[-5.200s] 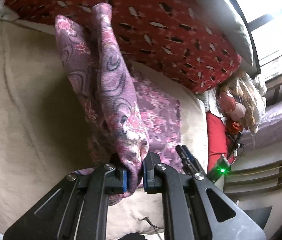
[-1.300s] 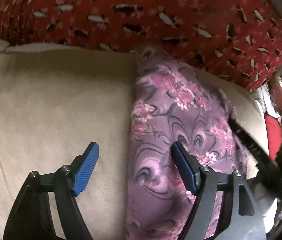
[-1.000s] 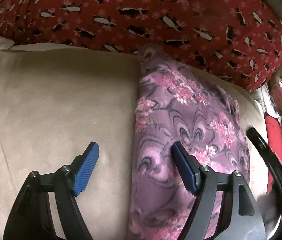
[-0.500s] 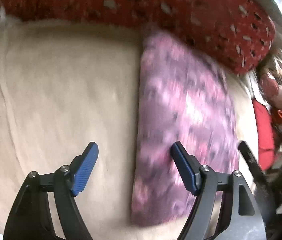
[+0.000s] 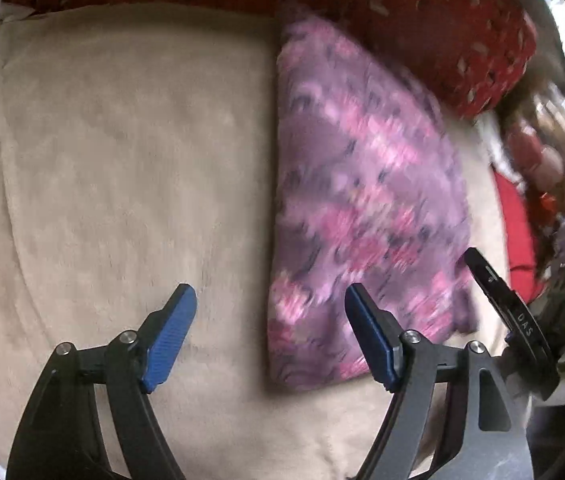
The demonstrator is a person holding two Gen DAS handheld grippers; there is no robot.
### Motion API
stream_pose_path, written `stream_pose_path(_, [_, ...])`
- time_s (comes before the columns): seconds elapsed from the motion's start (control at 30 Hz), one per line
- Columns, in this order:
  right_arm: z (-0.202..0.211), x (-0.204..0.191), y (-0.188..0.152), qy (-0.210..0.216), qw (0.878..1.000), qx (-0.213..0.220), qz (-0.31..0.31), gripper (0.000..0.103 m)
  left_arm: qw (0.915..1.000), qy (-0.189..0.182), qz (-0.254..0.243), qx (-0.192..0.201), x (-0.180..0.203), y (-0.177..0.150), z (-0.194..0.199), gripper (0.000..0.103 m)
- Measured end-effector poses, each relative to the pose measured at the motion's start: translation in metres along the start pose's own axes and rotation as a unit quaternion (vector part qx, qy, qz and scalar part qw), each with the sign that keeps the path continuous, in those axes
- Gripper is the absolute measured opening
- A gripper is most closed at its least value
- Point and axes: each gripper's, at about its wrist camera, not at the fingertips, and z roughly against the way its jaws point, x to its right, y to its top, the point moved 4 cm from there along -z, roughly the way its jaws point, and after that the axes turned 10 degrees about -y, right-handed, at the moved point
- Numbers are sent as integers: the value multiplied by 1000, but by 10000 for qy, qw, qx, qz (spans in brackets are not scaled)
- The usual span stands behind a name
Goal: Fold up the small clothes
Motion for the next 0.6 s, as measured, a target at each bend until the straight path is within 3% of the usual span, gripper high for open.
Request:
stream_pose_path(0.13, [12, -14, 37, 304, 9980, 527, -176, 45, 9983, -382, 413, 141, -2, 30, 5, 77])
stream_pose_path(0.2, [9, -24, 47, 336, 9973, 641, -79, 40, 9976, -426, 543, 93, -2, 41, -4, 77])
stream_pose_path(0.27, [-2, -36, 54, 224, 9969, 741, 101, 23, 9978, -338, 577, 5, -4, 43, -17, 77])
stream_pose_path(0.3, [-9, -38, 54, 167, 9974, 688, 104, 19, 9979, -274, 587, -82, -6, 43, -27, 77])
stream_pose_path(0.4, [-56, -35, 47, -456, 9981, 36, 401, 18, 9977, -372, 554, -136, -6, 43, -30, 83])
stream_pose_path(0.5, [-49, -31, 59, -385, 9980, 252, 428, 24, 9963, -711, 474, -53, -6, 53, -18, 83])
stream_pose_path(0.6, [-37, -7, 72, -50, 9987, 424, -274, 35, 9919, -1072, 688, -10, -14, 66, -15, 83])
